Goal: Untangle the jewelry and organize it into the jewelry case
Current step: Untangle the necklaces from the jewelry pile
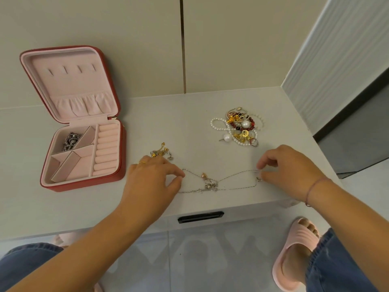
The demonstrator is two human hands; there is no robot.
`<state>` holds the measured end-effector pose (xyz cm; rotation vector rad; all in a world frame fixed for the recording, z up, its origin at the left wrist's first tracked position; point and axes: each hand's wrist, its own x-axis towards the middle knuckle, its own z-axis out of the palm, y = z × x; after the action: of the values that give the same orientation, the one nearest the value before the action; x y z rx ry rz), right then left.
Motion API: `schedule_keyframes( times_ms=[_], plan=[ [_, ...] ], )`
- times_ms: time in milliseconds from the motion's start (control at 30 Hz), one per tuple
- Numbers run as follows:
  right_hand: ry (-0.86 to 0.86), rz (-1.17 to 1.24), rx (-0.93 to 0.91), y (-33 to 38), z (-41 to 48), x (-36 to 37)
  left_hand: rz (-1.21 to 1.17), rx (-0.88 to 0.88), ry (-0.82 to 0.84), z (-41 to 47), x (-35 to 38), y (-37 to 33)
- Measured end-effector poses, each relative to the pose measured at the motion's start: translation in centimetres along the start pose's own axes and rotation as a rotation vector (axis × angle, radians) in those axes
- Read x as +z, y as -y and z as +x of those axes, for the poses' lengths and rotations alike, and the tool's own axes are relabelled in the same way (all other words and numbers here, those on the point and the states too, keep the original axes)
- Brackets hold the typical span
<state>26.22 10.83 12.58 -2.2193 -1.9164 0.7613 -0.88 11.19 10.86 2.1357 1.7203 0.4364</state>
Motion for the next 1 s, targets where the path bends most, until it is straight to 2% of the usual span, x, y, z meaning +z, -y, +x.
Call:
schedule_keyframes(
  times_ms=[233,600,800,900,1000],
  plan=[
    [0.079,0.088,-0.276,3.0,-0.2,3.5,-0.061,0.186,0.063,1.9,2.9,0.1],
    [-0.105,0.116,-0.314,2.6,0.6,5.4,-0.034,0.227,-0.028,2.9,4.3,0.0],
    [-0.098,-0.055,-0.349,2.9,0.7,5.8,0.061,0.21,0.03,2.4,4.9,-0.3],
    [-0.062,-0.104,-0.349,3.0,0.7,5.7,-0.058,0.201,0.063,2.4,3.9,-0.6],
    [-0.033,0.043,-0.339,2.8,0.9,5.4,-0.311,0.155,0.112,2.2,2.0,-1.3]
  ],
)
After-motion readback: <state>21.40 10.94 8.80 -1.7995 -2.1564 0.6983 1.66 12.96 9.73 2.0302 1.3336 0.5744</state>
